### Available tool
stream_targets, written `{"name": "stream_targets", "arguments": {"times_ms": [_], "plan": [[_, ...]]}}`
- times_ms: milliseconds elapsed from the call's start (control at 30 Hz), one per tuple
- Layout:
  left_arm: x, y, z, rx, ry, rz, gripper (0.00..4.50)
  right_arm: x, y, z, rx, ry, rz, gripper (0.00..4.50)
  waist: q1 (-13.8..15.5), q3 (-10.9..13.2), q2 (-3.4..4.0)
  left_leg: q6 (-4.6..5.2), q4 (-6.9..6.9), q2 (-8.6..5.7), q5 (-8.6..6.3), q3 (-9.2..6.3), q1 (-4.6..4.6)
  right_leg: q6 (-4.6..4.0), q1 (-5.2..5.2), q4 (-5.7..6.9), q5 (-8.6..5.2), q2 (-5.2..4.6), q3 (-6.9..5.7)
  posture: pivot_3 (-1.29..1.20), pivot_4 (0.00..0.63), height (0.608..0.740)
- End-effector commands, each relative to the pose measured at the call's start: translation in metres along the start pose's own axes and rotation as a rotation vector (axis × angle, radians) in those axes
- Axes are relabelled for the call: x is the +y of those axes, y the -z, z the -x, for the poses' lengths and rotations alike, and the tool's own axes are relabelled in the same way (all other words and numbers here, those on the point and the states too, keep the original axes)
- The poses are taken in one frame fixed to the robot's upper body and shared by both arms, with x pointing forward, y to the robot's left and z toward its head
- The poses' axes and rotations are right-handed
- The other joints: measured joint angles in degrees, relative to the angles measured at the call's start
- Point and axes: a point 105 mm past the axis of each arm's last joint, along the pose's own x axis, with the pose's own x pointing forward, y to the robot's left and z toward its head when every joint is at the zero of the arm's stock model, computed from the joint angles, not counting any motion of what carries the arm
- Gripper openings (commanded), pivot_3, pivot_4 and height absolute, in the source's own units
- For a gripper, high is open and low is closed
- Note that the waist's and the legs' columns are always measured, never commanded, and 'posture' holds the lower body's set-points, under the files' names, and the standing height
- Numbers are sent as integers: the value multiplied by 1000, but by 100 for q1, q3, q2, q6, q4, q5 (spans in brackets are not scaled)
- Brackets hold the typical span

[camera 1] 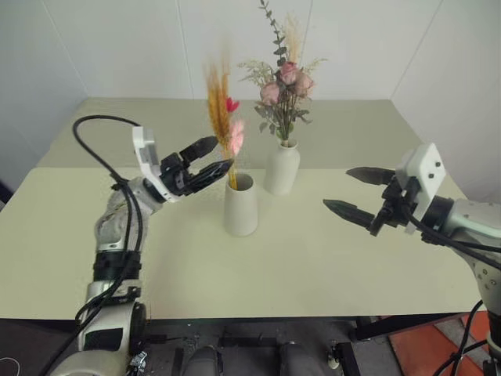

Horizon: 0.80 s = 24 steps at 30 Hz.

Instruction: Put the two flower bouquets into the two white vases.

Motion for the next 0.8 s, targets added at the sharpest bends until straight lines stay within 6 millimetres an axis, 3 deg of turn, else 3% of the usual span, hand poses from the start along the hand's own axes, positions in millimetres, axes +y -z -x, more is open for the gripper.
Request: {"name": "stream_targets", "arguments": {"times_ms": [33, 167, 333, 800], "plan": [[-14, -29, 16, 16, 14, -84, 4488, -6, -10, 9, -22, 29, 41, 4500, 12, 0, 0, 0, 1, 0, 0, 0, 0, 0, 0, 0, 0, -1, 0, 0, 150, 740], [-22, -32, 39, 150, -35, -157, 4488, -8, -9, 14, -15, 14, 20, 4500, 26, 0, 1, 0, 0, 2, 0, 2, 4, 0, 1, 0, -1, 0, -1, 0, 150, 740], [-35, -52, 59, 194, -93, -209, 4488, -14, -7, 26, 3, -13, 14, 4500, 54, 0, 0, 0, 0, 5, 0, 4, 1, 0, 2, -3, -2, -1, -3, 0, 150, 740], [-45, -58, 68, 288, -140, -281, 4488, -19, -11, 39, -23, -67, 57, 4500, 42, 0, 1, 0, -3, 6, -1, 9, 6, -1, 2, -2, -2, 0, -2, 0, 150, 740]]}}
